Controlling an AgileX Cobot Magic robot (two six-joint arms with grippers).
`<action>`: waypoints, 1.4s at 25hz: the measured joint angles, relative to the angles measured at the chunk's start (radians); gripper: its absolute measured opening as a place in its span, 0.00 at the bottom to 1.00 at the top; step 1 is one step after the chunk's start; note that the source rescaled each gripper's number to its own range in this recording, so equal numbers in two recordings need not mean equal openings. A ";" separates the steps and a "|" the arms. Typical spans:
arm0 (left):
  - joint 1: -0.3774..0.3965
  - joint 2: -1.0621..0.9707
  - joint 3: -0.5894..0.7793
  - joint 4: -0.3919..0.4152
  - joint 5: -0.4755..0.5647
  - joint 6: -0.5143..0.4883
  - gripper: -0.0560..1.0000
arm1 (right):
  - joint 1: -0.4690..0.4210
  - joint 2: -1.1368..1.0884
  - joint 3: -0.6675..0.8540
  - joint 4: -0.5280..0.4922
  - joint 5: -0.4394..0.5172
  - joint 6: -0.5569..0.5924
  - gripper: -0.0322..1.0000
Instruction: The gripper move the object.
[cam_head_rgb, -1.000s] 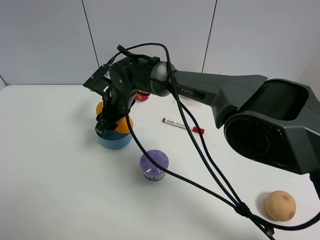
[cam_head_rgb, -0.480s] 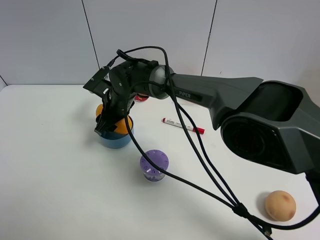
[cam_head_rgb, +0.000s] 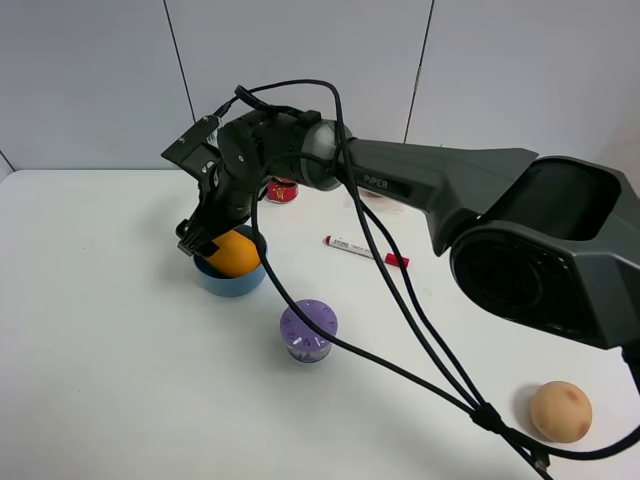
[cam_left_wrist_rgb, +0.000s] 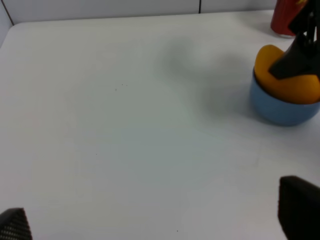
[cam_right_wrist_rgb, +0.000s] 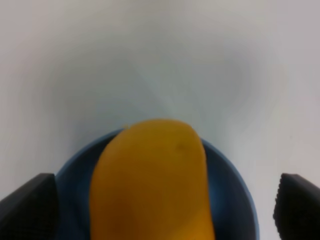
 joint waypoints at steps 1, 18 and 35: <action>0.000 0.000 0.000 0.000 0.000 0.000 1.00 | 0.000 0.000 0.000 0.000 0.003 0.001 0.63; 0.000 0.000 0.000 0.000 0.000 0.000 1.00 | -0.038 -0.361 0.000 -0.009 0.464 0.088 0.64; 0.000 0.000 0.000 0.000 0.000 0.000 1.00 | -0.093 -0.540 0.000 -0.202 0.516 0.208 0.64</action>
